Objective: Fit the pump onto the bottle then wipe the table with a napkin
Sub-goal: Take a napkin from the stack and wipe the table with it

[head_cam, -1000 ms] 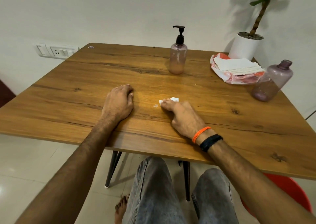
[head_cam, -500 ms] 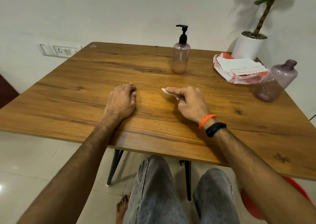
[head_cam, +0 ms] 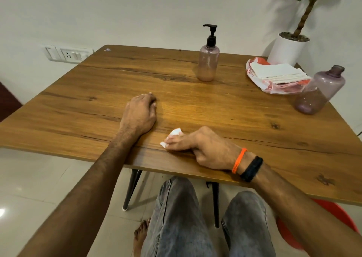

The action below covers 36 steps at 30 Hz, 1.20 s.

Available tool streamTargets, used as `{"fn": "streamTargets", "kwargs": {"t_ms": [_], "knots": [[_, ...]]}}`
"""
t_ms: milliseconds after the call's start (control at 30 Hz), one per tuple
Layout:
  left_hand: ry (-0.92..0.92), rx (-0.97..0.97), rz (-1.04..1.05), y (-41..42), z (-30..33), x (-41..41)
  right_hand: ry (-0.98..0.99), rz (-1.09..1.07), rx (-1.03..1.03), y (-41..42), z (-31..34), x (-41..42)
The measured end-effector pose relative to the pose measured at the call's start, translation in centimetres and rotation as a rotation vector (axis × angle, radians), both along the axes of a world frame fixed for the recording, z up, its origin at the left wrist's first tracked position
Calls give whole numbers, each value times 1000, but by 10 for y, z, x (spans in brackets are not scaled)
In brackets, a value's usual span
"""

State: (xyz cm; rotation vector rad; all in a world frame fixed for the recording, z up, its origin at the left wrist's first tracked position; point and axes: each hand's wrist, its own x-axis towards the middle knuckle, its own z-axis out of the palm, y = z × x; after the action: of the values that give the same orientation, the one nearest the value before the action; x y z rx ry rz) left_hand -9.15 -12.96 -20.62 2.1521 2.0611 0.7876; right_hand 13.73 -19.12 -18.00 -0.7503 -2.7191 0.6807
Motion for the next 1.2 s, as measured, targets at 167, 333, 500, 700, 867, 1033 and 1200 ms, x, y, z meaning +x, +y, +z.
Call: {"fn": "streamTargets", "kwargs": {"t_ms": [167,333,500,700,867,1033,1200], "knots": [[-13,-18,-34,-1,1,-5,207,-327,-29,4,10,24],[-9,-21,-32,-4,4,-2,64,-732,85,9,4,21],[-8,-25,-31,-6,5,0,-12,-594,45,-18,-8,2],[-9,-26,-32,-10,4,1,59,-344,6,-50,-9,-12],[-11,-52,-91,-20,0,-4,234,-665,37,-31,5,17],[-22,-74,-86,-25,2,-2,7,-817,69,-13,5,29],[-13,-71,-75,-24,1,-2,-83,-662,100,-36,-2,6]]}}
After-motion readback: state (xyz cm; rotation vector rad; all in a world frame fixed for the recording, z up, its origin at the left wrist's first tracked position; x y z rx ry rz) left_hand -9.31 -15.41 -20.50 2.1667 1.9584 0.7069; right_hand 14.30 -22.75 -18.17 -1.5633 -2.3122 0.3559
